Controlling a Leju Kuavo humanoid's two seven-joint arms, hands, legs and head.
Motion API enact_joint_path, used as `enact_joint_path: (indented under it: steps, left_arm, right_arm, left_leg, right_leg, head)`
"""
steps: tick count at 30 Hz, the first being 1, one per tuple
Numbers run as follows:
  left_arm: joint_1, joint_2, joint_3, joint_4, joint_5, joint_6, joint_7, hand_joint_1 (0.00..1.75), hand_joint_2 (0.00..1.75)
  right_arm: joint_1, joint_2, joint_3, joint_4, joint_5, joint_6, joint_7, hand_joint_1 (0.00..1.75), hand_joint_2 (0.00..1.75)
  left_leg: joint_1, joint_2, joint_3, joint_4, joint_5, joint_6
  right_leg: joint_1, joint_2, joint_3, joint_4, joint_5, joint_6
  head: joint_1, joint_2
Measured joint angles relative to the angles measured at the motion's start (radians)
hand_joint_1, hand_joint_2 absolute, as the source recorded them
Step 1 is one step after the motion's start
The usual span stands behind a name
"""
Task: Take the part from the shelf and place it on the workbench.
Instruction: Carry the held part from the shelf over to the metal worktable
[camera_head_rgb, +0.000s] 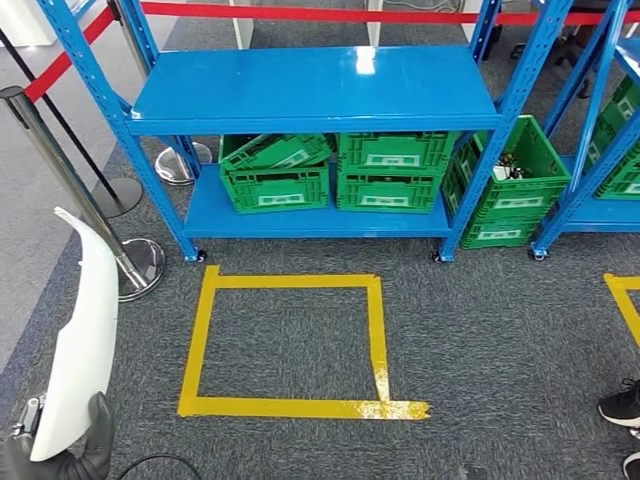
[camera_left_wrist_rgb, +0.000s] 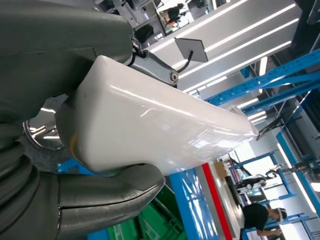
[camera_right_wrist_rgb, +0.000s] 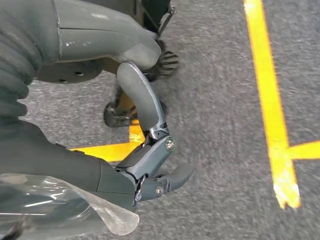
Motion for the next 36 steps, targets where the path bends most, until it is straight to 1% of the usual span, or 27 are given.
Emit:
enact_joint_path:
  steps: [1, 2, 3, 4, 6, 8, 10, 11, 12, 14, 15, 16, 17, 18, 19, 20, 22, 23, 25, 26, 29, 30, 32, 33, 34, 35, 36]
  left_arm:
    - [-0.001, 0.0, 0.0, 0.0, 0.0, 0.002, 0.0, 1.75, 1.75]
    - [-0.001, 0.001, 0.0, 0.0, 0.0, 0.004, 0.0, 1.75, 1.75]
    - [-0.002, 0.002, -0.001, 0.0, 0.0, 0.006, 0.0, 1.75, 1.75]
    - [-0.003, 0.003, -0.001, 0.0, 0.0, 0.008, 0.0, 1.75, 1.75]
    - [-0.008, 0.004, -0.002, 0.0, 0.001, 0.01, 0.0, 1.75, 1.75]
    - [-0.011, 0.006, -0.002, 0.0, 0.002, 0.012, 0.0, 1.75, 1.75]
    - [-0.012, 0.007, -0.002, 0.0, 0.002, 0.013, 0.0, 1.75, 1.75]
    - [-0.013, 0.007, -0.003, 0.0, 0.001, 0.013, 0.0, 1.75, 1.75]
    - [-0.015, 0.007, -0.004, 0.0, 0.002, 0.014, 0.0, 1.75, 1.75]
    - [-0.017, 0.008, -0.007, 0.0, 0.002, 0.017, 0.0, 1.75, 1.75]
    - [-0.017, 0.009, -0.008, 0.0, 0.002, 0.019, 0.0, 1.75, 1.75]
    - [-0.018, 0.01, -0.009, 0.0, 0.002, 0.02, 0.0, 1.75, 1.75]
    - [-0.018, 0.011, -0.01, 0.0, 0.003, 0.021, 0.0, 1.75, 1.75]
    - [-0.019, 0.012, -0.01, 0.0, 0.004, 0.022, 0.0, 1.75, 1.75]
    - [-0.02, 0.013, -0.011, 0.0, 0.005, 0.023, 0.0, 1.75, 1.75]
    - [-0.021, 0.013, -0.012, 0.0, 0.005, 0.024, 0.0, 1.75, 1.75]
    - [-0.023, 0.014, -0.016, 0.0, 0.006, 0.026, 0.0, 1.75, 1.75]
    - [-0.024, 0.014, -0.019, 0.0, 0.006, 0.027, 0.0, 1.75, 1.75]
    - [-0.023, 0.015, -0.022, -0.001, 0.007, 0.027, 0.0, 1.75, 1.75]
    - [-0.022, 0.015, -0.023, -0.001, 0.007, 0.027, 0.0, 1.75, 1.75]
    - [-0.019, 0.017, -0.025, -0.001, 0.008, 0.027, 0.0, 1.75, 1.75]
    - [-0.02, 0.018, -0.025, -0.001, 0.008, 0.027, 0.0, 1.75, 1.75]
    - [-0.021, 0.019, -0.025, -0.001, 0.008, 0.027, 0.0, 1.75, 1.75]
    - [-0.021, 0.02, -0.025, -0.001, 0.008, 0.027, 0.0, 1.75, 1.75]
    - [-0.021, 0.021, -0.025, -0.001, 0.008, 0.027, 0.0, 1.75, 1.75]
    - [-0.021, 0.021, -0.025, -0.001, 0.008, 0.027, 0.0, 1.75, 1.75]
    - [-0.021, 0.021, -0.025, -0.001, 0.008, 0.027, 0.0, 1.75, 1.75]
  right_arm:
    - [0.001, 0.0, 0.0, 0.0, 0.001, 0.0, 0.001, 0.0, 1.75]
    - [0.001, 0.0, 0.0, 0.0, 0.002, 0.0, 0.001, 0.0, 1.75]
    - [0.001, 0.0, 0.0, 0.0, 0.003, 0.0, 0.002, 0.0, 1.75]
    - [0.001, 0.0, 0.0, 0.0, 0.004, 0.0, 0.002, 0.0, 1.75]
    - [-0.001, 0.0, 0.0, 0.0, 0.006, -0.001, 0.002, 0.0, 1.75]
    - [-0.002, 0.0, 0.0, 0.0, 0.008, -0.001, 0.002, 0.0, 1.75]
    - [-0.001, 0.0, 0.0, 0.0, 0.009, -0.001, 0.002, 0.0, 1.75]
    - [0.0, -0.001, 0.0, 0.0, 0.009, 0.0, 0.002, 0.0, 1.75]
    - [0.0, -0.002, 0.0, 0.001, 0.01, 0.0, 0.002, 0.0, 1.75]
    - [-0.001, -0.003, 0.0, 0.001, 0.013, 0.0, 0.002, 0.0, 1.75]
    - [-0.002, -0.003, 0.0, 0.001, 0.015, 0.0, 0.002, 0.0, 1.75]
    - [-0.003, -0.003, 0.0, 0.001, 0.017, 0.0, 0.002, 0.0, 1.75]
    - [-0.003, -0.003, 0.0, 0.001, 0.019, 0.0, 0.002, 0.0, 1.75]
    - [-0.003, -0.003, 0.0, 0.001, 0.021, -0.001, 0.002, 0.0, 1.75]
    - [-0.004, -0.004, 0.0, 0.001, 0.022, -0.001, 0.002, 0.0, 1.75]
    - [-0.006, -0.004, -0.001, 0.0, 0.023, -0.001, 0.002, 0.0, 1.75]
    - [-0.008, -0.007, 0.0, 0.0, 0.023, -0.002, 0.002, 0.0, 1.75]
    - [-0.008, -0.008, 0.0, 0.0, 0.023, -0.002, 0.002, 0.0, 1.75]
    - [-0.009, -0.008, 0.0, 0.001, 0.024, -0.002, 0.002, 0.0, 1.75]
    - [-0.009, -0.008, -0.001, 0.001, 0.024, -0.002, 0.002, 0.0, 1.75]
    - [-0.006, -0.009, -0.001, 0.001, 0.024, -0.003, 0.002, 0.0, 1.75]
    - [-0.004, -0.009, -0.001, 0.001, 0.024, -0.003, 0.003, 0.0, 1.75]
    - [-0.002, -0.008, -0.001, 0.001, 0.024, -0.003, 0.003, 0.0, 1.75]
    - [-0.002, -0.008, -0.001, 0.001, 0.024, -0.002, 0.003, 0.0, 1.75]
    - [-0.003, -0.008, -0.001, 0.002, 0.024, -0.002, 0.002, 0.0, 1.75]
    - [-0.004, -0.008, -0.001, 0.001, 0.024, -0.002, 0.002, 0.0, 1.75]
    - [-0.006, -0.008, -0.001, 0.001, 0.024, -0.002, 0.002, 0.0, 1.75]
  left_leg:
    - [0.003, 0.0, 0.0, 0.043, -0.014, -0.003]
    - [0.006, 0.0, 0.017, 0.049, -0.008, -0.006]
    - [0.009, 0.0, 0.052, 0.012, 0.012, -0.007]
    - [0.011, 0.0, 0.102, -0.055, 0.034, -0.006]
    - [0.011, -0.002, 0.183, -0.181, 0.051, 0.0]
    - [0.007, -0.004, 0.202, -0.224, 0.048, 0.01]
    - [0.005, -0.003, 0.189, -0.23, 0.063, 0.024]
    - [0.006, -0.002, 0.181, -0.233, 0.073, 0.032]
    - [0.007, -0.002, 0.171, -0.236, 0.083, 0.04]
    - [0.007, -0.004, 0.145, -0.236, 0.105, 0.05]
    - [0.005, -0.007, 0.129, -0.235, 0.117, 0.051]
    - [0.003, -0.01, 0.113, -0.234, 0.129, 0.051]
    - [0.001, -0.015, 0.097, -0.233, 0.142, 0.05]
    - [0.0, -0.022, 0.081, -0.231, 0.154, 0.049]
    - [-0.001, -0.03, 0.066, -0.23, 0.167, 0.047]
    - [-0.003, -0.039, 0.053, -0.228, 0.18, 0.043]
    - [-0.006, -0.056, 0.037, -0.228, 0.207, 0.036]
    - [-0.006, -0.064, 0.033, -0.232, 0.221, 0.03]
    - [-0.004, -0.079, 0.027, -0.241, 0.245, 0.018]
    - [-0.003, -0.074, 0.021, -0.235, 0.232, 0.012]
    - [0.001, -0.03, -0.001, -0.148, 0.107, -0.003]
    - [0.004, -0.022, -0.009, -0.092, 0.061, -0.009]
    - [0.01, -0.015, -0.016, 0.024, 0.014, -0.019]
    - [0.015, -0.012, -0.009, 0.075, 0.011, -0.025]
    - [0.019, -0.009, 0.013, 0.083, 0.035, -0.029]
    - [0.022, -0.002, 0.052, 0.052, 0.064, -0.032]
    - [0.023, 0.015, 0.107, -0.01, 0.077, -0.032]
  right_leg:
    - [0.0, -0.001, -0.018, 0.01, 0.006, 0.001]
    - [-0.001, -0.002, -0.037, 0.02, 0.011, 0.002]
    - [-0.002, -0.002, -0.052, 0.031, 0.014, 0.003]
    - [-0.003, -0.001, -0.065, 0.041, 0.017, 0.005]
    - [-0.002, 0.0, -0.085, 0.058, 0.022, 0.013]
    - [-0.001, 0.0, -0.097, 0.064, 0.033, 0.027]
    - [-0.004, 0.001, -0.103, 0.065, 0.038, 0.042]
    - [-0.005, 0.002, -0.11, 0.076, 0.022, 0.047]
    - [-0.005, 0.004, -0.123, 0.103, -0.011, 0.05]
    - [-0.005, 0.007, -0.158, 0.216, -0.108, 0.053]
    - [-0.005, 0.007, -0.172, 0.281, -0.145, 0.054]
    - [-0.004, 0.007, -0.175, 0.329, -0.158, 0.053]
    - [-0.004, 0.008, -0.164, 0.348, -0.147, 0.051]
    - [-0.004, 0.011, -0.136, 0.331, -0.117, 0.048]
    - [-0.003, 0.019, -0.092, 0.281, -0.084, 0.042]
    - [-0.002, 0.04, -0.035, 0.207, -0.067, 0.035]
    - [0.0, 0.078, 0.065, 0.053, -0.076, 0.025]
    - [0.002, 0.086, 0.089, 0.011, -0.087, 0.022]
    - [0.003, 0.069, 0.081, 0.0, -0.078, 0.016]
    - [0.002, 0.056, 0.071, 0.001, -0.068, 0.009]
    - [-0.001, 0.017, 0.041, 0.001, -0.039, -0.007]
    - [0.0, 0.005, 0.031, 0.002, -0.031, -0.008]
    - [-0.001, -0.022, 0.003, 0.009, -0.013, -0.005]
    - [-0.001, -0.04, -0.015, 0.017, -0.003, -0.002]
    - [-0.002, -0.055, -0.033, 0.027, 0.005, 0.0]
    - [-0.002, -0.069, -0.051, 0.038, 0.012, 0.004]
    - [-0.002, -0.08, -0.066, 0.049, 0.018, 0.008]
  head:
    - [0.0, 0.0]
    - [-0.001, 0.0]
    - [-0.001, 0.0]
    - [-0.001, 0.0]
    - [0.0, 0.0]
    - [0.0, 0.0]
    - [-0.001, 0.0]
    - [0.0, 0.0]
    - [0.002, 0.0]
    - [0.006, 0.0]
    - [0.007, 0.0]
    - [0.007, 0.0]
    - [0.007, 0.0]
    - [0.006, 0.0]
    - [0.007, 0.0]
    - [0.007, 0.0]
    - [0.006, 0.0]
    - [0.006, 0.0]
    - [0.007, 0.0]
    - [0.006, 0.0]
    - [-0.004, 0.0]
    - [-0.006, 0.0]
    - [-0.005, 0.0]
    - [-0.005, 0.0]
    - [-0.005, 0.0]
    - [-0.005, 0.0]
    - [-0.005, 0.0]
